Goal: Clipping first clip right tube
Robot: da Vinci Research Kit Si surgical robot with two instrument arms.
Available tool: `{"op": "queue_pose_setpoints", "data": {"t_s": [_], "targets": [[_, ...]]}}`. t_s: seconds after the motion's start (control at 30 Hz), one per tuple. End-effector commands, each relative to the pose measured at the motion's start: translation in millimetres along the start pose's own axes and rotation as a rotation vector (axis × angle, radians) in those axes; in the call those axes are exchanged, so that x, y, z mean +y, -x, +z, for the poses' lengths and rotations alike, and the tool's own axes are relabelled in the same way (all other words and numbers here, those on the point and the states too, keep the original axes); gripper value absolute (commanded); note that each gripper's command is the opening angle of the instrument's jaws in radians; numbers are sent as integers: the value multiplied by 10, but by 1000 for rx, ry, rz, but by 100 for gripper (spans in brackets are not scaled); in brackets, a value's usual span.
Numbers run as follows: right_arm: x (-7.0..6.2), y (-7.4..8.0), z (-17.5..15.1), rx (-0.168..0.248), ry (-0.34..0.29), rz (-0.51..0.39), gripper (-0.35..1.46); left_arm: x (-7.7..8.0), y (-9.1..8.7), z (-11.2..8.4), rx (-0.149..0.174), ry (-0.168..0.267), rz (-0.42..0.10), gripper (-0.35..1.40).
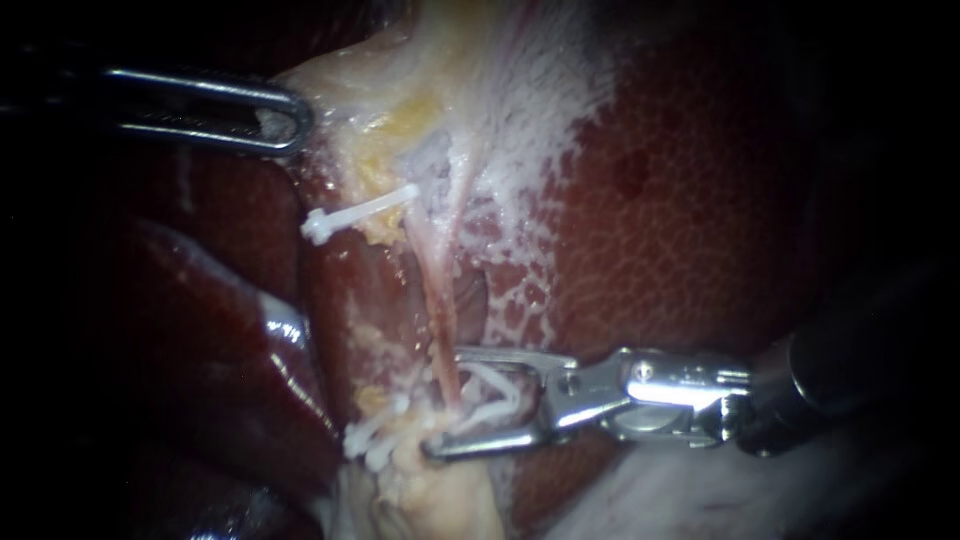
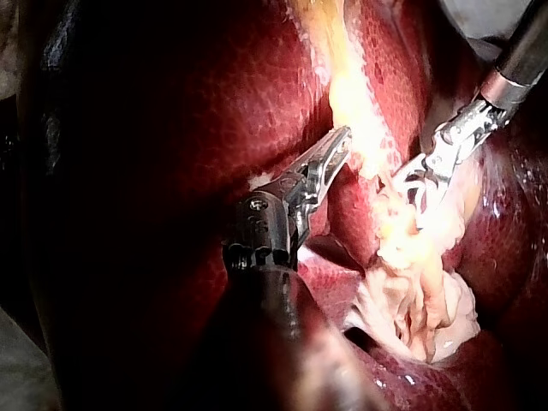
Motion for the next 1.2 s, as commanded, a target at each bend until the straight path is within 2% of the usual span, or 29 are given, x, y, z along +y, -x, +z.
{"op": "queue_pose_setpoints", "data": {"t_s": [0.03,0.23,0.57,1.0,1.07,1.1,1.13,1.2], "targets": [[-2,-3,0,0,1,6,58,0,0,0,0,0,0,-18],[-10,-18,2,16,-19,68,56,0,-1,1,-1,4,0,-18],[-16,-15,0,5,-53,179,44,-1,-2,2,-2,5,1,-18],[-16,-12,-1,-13,-99,198,35,-1,-5,5,-1,1,3,-18],[-15,-12,-2,-14,-99,216,25,-1,-5,5,-1,1,3,-18],[-14,-13,-2,-14,-99,234,14,-1,-5,5,-1,1,3,-18],[-12,-13,-4,-11,-97,258,-10,-1,-5,5,-1,1,3,-18],[-8,-13,-5,-3,-70,265,-27,-1,-5,5,-1,1,3,-18]]}}
